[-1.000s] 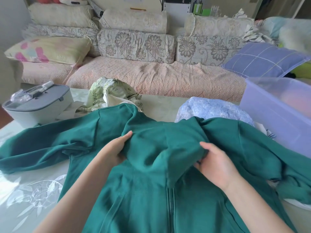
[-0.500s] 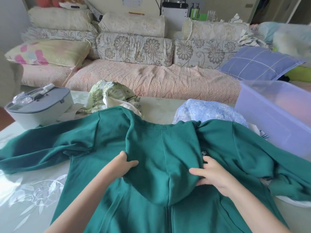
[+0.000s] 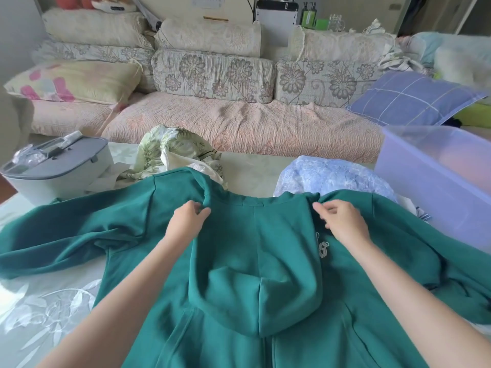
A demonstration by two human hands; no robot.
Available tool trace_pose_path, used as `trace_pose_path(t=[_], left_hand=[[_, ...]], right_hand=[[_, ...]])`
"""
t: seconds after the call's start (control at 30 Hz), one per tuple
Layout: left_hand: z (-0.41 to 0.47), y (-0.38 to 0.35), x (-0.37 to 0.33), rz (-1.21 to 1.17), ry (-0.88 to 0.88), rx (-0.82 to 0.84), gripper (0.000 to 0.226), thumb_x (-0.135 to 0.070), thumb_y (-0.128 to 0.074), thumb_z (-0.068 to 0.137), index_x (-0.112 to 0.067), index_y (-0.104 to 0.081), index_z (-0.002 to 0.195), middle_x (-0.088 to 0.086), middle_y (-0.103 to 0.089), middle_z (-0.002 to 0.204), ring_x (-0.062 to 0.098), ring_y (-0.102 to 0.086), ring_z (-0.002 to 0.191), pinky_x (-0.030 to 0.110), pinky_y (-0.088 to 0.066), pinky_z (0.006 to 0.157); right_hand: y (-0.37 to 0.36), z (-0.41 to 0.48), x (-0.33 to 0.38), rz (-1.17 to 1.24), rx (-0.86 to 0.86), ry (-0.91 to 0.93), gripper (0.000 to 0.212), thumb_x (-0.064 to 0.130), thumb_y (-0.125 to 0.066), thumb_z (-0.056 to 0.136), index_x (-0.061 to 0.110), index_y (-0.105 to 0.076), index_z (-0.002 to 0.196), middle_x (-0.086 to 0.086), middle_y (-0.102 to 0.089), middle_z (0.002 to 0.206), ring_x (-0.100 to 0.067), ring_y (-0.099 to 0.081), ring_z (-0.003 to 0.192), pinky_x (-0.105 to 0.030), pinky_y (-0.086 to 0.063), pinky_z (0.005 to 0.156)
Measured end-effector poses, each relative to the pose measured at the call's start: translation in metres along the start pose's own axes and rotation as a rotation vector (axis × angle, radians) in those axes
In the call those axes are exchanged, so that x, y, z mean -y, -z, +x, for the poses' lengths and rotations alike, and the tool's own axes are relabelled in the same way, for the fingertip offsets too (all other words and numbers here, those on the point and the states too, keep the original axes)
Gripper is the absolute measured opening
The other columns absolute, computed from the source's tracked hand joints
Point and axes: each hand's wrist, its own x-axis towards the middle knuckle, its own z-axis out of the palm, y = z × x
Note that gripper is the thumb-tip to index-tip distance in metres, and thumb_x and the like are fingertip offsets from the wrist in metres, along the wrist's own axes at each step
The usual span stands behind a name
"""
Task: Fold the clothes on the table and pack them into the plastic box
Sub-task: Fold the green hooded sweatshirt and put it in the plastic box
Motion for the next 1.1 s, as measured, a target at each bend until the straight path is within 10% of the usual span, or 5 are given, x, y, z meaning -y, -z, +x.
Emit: trace_pose_path(t=[0.17,0.63,0.8,0.97,1.1], left_hand=[[0.037,-0.007,-0.026,-0.092,0.109,-0.031,0.051,-0.047,-0.057,0.089,-0.012,-0.036,0.060,0.003,-0.041,0.059,0.022,-0.040,0.056,0.029,-0.026,0.051],[0.087,-0.017,-0.048,-0.587,0.046,-0.175,0.054,-0.016,-0.041,0.101,-0.009,-0.020,0.150,0.007,-0.027,0.154,0.023,-0.027,0.141,0.032,-0.022,0.113],[0.091,-0.026,-0.046,-0.278,0.030,-0.173,0.041,-0.015,-0.042,0.099,-0.001,-0.030,0.135,0.022,-0.046,0.134,0.036,-0.047,0.119,0.035,-0.036,0.086],[0.059,-0.041,-0.048,0.101,-0.233,-0.251,0.068,-0.023,-0.058,0.091,-0.009,-0.021,0.147,0.019,-0.022,0.150,0.032,-0.021,0.139,0.037,-0.018,0.111],[-0.007,-0.045,-0.037,0.324,-0.496,0.134,0.056,-0.047,-0.043,0.095,-0.027,-0.032,0.146,-0.001,-0.004,0.159,0.016,0.005,0.147,0.036,0.002,0.116]], right_hand=[[-0.018,0.035,0.029,-0.336,-0.163,-0.011,0.059,0.063,-0.050,0.086,0.007,-0.064,0.075,-0.002,-0.061,0.067,-0.026,-0.054,0.069,-0.029,-0.036,0.058],[-0.026,0.083,0.034,-0.091,-0.571,0.191,0.012,0.023,-0.065,0.087,0.012,-0.062,0.090,-0.008,-0.071,0.084,-0.028,-0.060,0.085,-0.034,-0.020,0.081],[-0.046,0.085,0.016,-0.385,-0.353,0.183,0.018,0.021,-0.068,0.085,0.016,-0.058,0.098,-0.007,-0.067,0.095,-0.025,-0.050,0.104,-0.033,-0.020,0.084],[-0.045,0.052,0.022,-0.419,-0.315,0.337,0.035,0.023,-0.067,0.082,0.015,-0.055,0.114,-0.005,-0.060,0.117,-0.029,-0.039,0.114,-0.037,-0.021,0.086],[-0.037,-0.022,0.023,-0.147,-0.004,0.562,0.057,0.065,-0.038,0.082,0.034,-0.057,0.126,0.020,-0.038,0.145,-0.008,-0.026,0.134,-0.028,-0.012,0.099]])
